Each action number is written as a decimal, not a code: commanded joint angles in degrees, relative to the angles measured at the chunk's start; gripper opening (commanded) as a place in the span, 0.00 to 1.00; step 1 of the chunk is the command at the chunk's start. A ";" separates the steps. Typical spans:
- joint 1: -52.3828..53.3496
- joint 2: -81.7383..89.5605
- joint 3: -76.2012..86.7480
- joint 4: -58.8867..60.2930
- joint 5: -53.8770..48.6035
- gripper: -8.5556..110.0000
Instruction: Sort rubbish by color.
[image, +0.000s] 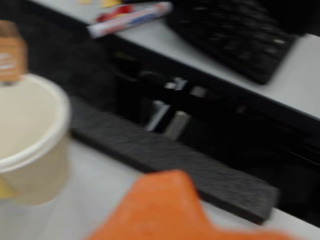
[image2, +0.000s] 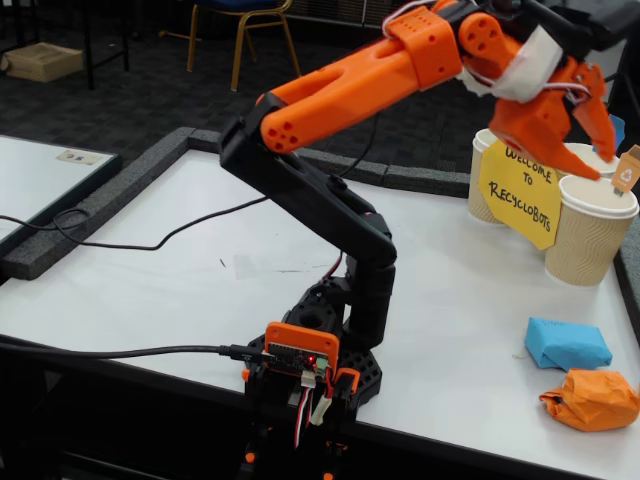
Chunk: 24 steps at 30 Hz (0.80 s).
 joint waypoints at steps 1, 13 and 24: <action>5.89 2.29 -0.44 -2.46 -4.04 0.07; 11.34 -1.58 6.06 -6.59 -35.33 0.07; 13.36 -8.61 10.28 -16.17 -69.70 0.07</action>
